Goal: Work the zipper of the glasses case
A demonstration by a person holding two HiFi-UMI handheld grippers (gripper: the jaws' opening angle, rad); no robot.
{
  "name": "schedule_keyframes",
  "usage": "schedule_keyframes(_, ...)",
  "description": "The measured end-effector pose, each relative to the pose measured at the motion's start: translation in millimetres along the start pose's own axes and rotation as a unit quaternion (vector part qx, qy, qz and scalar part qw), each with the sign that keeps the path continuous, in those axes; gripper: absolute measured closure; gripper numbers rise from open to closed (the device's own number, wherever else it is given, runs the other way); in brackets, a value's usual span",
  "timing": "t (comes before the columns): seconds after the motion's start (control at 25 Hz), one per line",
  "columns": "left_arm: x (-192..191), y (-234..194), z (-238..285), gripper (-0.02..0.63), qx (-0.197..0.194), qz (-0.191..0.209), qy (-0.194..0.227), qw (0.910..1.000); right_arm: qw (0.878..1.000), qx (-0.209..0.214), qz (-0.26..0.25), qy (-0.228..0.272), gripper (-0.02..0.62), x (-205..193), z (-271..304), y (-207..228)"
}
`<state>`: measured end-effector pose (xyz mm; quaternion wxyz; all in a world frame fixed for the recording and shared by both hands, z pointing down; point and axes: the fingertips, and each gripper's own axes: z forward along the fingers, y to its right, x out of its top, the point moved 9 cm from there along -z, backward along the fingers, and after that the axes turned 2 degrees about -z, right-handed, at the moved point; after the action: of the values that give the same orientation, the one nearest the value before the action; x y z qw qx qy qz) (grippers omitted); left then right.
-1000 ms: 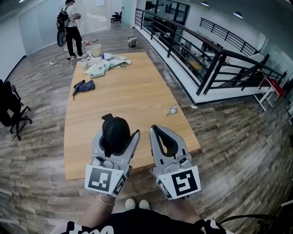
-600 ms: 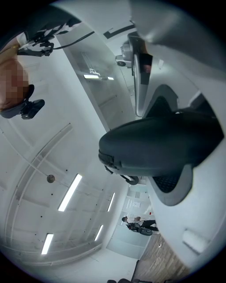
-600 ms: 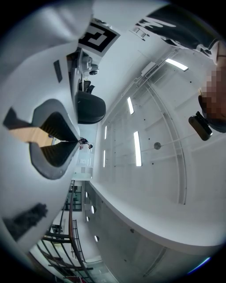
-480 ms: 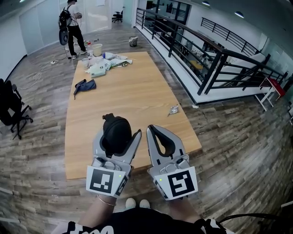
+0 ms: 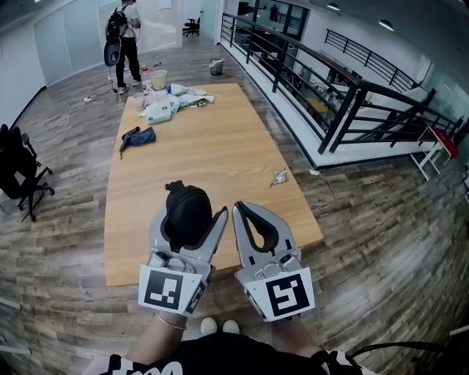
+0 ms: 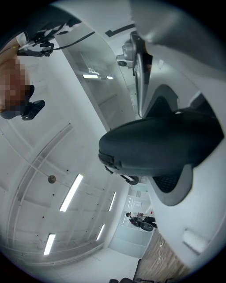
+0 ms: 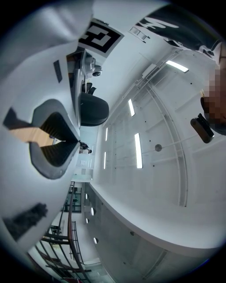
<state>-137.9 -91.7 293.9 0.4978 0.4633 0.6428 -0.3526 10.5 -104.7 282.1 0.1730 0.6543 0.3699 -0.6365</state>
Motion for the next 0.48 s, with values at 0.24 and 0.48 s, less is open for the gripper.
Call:
schedule_keyframes(0.24, 2.1, 1.6, -0.4, 0.288, -0.002, -0.001, 0.003, 1.0, 1.0, 0.002, -0.006, 0.009, 0.589, 4.7, 0.3, -1.0)
schedule_keyframes(0.48, 5.2, 4.9, -3.2, 0.288, 0.003, -0.009, -0.008, 0.9999, 1.0, 0.008, -0.012, 0.015, 0.589, 8.6, -1.4, -0.7)
